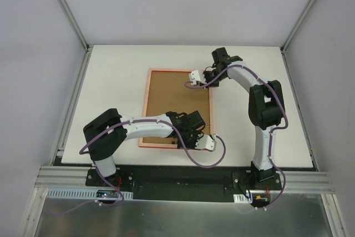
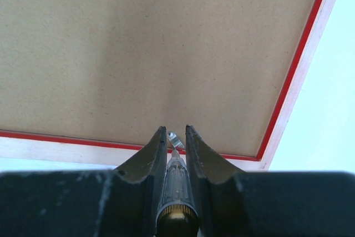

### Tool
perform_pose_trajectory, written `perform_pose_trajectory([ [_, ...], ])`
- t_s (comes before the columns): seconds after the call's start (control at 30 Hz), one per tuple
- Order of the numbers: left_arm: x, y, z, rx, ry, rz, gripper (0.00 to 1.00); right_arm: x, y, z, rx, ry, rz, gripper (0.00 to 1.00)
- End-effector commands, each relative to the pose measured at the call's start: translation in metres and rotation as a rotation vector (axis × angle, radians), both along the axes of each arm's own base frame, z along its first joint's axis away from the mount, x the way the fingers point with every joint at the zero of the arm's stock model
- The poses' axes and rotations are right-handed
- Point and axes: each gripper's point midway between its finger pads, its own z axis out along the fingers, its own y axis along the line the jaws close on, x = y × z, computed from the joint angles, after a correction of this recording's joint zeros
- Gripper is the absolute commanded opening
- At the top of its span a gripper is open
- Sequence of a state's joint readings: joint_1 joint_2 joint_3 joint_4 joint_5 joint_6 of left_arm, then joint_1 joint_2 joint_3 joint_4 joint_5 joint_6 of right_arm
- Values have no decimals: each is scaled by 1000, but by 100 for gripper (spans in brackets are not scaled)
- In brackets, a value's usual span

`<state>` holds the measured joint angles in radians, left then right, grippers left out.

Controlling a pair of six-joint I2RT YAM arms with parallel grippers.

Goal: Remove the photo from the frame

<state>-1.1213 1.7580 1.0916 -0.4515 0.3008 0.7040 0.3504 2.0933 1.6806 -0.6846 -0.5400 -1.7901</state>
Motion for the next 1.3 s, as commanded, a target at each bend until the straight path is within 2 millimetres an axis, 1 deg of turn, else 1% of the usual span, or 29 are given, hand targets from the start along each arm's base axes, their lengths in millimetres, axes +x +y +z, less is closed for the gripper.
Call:
perform_pose_trajectory([
  [0.0, -69, 97, -35, 374, 224, -79, 0, 23, -5, 7, -24, -115, 33, 0],
  [0.13, -74, 102, -35, 386, 225, -83, 0, 30, -10, 4, -44, -141, 23, 0],
  [0.3, -75, 103, -35, 385, 226, -88, 0, 36, -14, 3, -55, -176, 6, 0],
  [0.37, -74, 103, -35, 384, 223, -84, 0, 35, -13, 1, -55, -175, 4, 0],
  [0.43, -71, 100, -35, 382, 209, -77, 0, 31, -13, 5, -48, -165, 4, 0],
  [0.5, -67, 96, -36, 378, 192, -55, 1, 26, -10, 16, -17, -134, -1, 0],
  [0.53, -63, 93, -36, 373, 179, -34, 3, 20, -8, 23, 8, -99, -9, 0],
  [0.6, -55, 85, -34, 360, 173, 5, 9, 18, 0, 43, 69, -48, -59, 0],
  [0.67, -48, 79, -32, 346, 178, 48, 13, 13, 5, 59, 113, 17, -114, 1],
  [0.7, -43, 75, -30, 331, 183, 69, 15, 9, 6, 62, 126, 44, -120, 0],
  [0.77, -38, 67, -24, 298, 212, 115, 30, 3, 9, 74, 167, 67, -139, 1],
  [0.87, -27, 54, -9, 228, 237, 165, 42, -5, 10, 86, 213, 103, -168, 0],
  [0.9, -22, 49, -3, 200, 240, 182, 52, -8, 10, 90, 227, 116, -182, 0],
  [0.93, -19, 45, 3, 179, 243, 191, 54, -10, 10, 93, 237, 130, -195, 1],
  [0.97, -14, 40, 10, 148, 241, 201, 62, -12, 10, 96, 249, 137, -201, 1],
  [1.0, -10, 36, 17, 123, 239, 210, 64, -13, 8, 97, 255, 148, -213, 0],
  [1.03, -4, 32, 23, 102, 235, 226, 78, -15, 6, 98, 260, 155, -222, 1],
  [1.13, 10, 20, 44, 30, 223, 259, 81, -17, 1, 96, 251, 164, -245, 0],
  [1.17, 14, 17, 51, 7, 223, 276, 99, -18, -1, 96, 251, 172, -258, 1],
  [1.27, 30, 10, 73, -62, 221, 327, 99, -21, -1, 97, 260, 211, -306, 1],
])
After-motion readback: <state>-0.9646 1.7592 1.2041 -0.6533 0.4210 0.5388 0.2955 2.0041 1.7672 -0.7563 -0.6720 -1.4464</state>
